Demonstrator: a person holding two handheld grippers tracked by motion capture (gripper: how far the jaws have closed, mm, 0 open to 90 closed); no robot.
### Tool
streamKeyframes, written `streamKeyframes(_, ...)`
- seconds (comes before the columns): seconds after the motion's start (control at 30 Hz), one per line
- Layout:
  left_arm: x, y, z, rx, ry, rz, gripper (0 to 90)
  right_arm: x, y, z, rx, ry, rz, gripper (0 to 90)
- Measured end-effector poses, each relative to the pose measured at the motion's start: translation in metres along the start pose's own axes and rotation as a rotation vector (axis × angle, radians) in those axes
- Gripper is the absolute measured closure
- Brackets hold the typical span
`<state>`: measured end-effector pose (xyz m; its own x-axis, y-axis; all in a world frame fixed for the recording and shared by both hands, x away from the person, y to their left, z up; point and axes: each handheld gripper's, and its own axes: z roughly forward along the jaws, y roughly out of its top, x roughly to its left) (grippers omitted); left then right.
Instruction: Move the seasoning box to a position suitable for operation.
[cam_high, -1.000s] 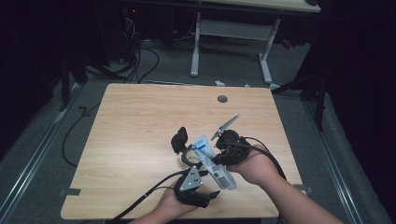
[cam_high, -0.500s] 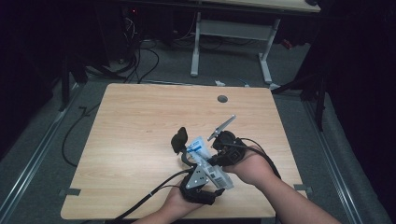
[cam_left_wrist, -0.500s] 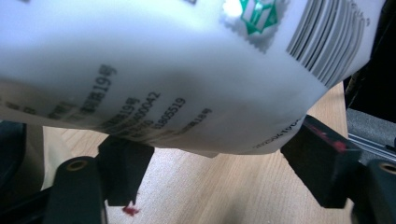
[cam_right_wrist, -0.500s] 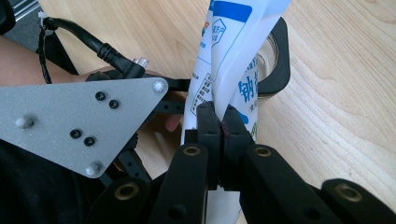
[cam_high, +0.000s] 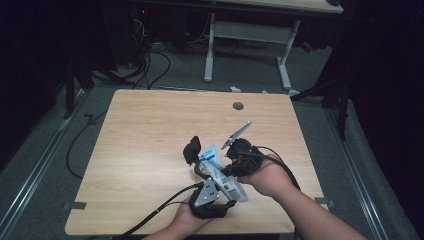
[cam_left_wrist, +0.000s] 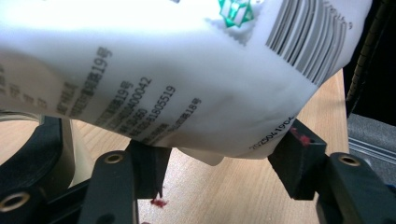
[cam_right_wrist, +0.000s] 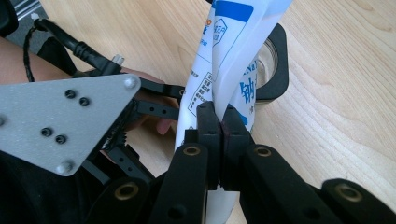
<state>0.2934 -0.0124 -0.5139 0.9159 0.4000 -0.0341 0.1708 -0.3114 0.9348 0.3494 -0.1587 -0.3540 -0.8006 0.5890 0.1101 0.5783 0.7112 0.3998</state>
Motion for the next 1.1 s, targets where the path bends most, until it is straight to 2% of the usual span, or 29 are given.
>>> streamKeyframes(0.37,-0.005,-0.001,-0.007,-0.014,0.011,0.031,48.1,0.000,0.001,0.003,0.013,-0.012,-0.010,89.4)
streamKeyframes(0.67,-0.006,0.000,-0.006,-0.004,-0.011,0.017,49.1,0.000,0.003,0.008,0.031,-0.032,0.003,89.3)
streamKeyframes(1.1,-0.009,0.007,-0.006,0.003,-0.009,0.049,50.2,0.000,0.005,0.009,0.035,-0.062,0.013,89.1)
